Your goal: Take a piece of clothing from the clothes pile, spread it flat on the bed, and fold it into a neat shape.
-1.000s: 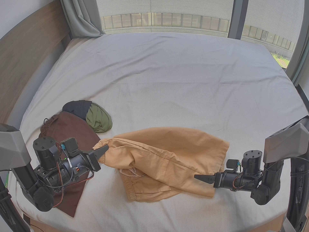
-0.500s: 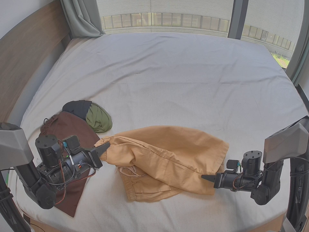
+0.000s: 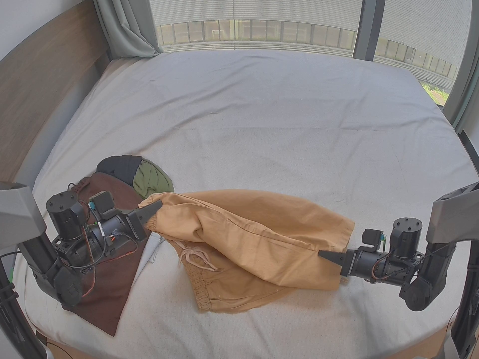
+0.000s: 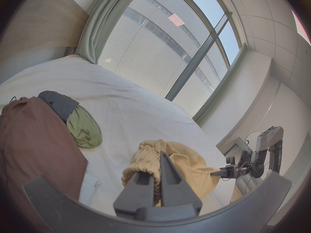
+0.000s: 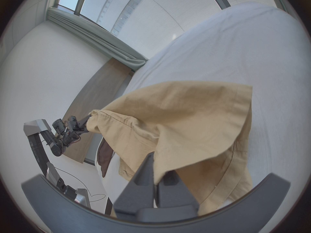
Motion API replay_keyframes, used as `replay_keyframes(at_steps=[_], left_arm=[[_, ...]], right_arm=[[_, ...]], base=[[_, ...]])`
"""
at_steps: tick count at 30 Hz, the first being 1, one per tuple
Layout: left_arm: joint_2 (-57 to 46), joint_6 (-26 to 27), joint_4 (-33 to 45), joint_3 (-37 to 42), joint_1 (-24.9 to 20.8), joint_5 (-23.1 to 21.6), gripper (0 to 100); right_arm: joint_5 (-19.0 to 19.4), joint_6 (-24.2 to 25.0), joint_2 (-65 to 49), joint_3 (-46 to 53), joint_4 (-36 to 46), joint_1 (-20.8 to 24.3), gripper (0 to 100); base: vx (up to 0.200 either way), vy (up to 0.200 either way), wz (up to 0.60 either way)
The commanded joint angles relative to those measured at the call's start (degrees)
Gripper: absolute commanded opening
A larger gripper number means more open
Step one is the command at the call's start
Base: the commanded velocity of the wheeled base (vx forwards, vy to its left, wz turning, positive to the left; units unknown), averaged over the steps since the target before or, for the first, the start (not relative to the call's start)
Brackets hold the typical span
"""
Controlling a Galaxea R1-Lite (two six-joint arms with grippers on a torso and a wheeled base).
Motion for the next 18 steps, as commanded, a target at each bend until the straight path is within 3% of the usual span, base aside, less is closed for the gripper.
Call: replay_keyframes(at_steps=[1,15,18], left_arm=[[-0.2,0.8,0.0,-0.7,2.8,-2.0,0],[-4.0,0.5,0.1,-1.4,2.3,-2.4,0],[-4.8,0.7,0.1,-2.5,2.8,-4.3,0]], right_arm=[[0.1,-0.1,-5.2,0.6,0.0,0.2,0],[0.1,2.6,-13.6,-0.2,0.0,0.5,0],[0.1,3.1,-14.7,-0.3,0.0,0.1,0]], base=[[0.0,0.0,0.0],[0.0,0.0,0.0],[0.0,0.0,0.0]])
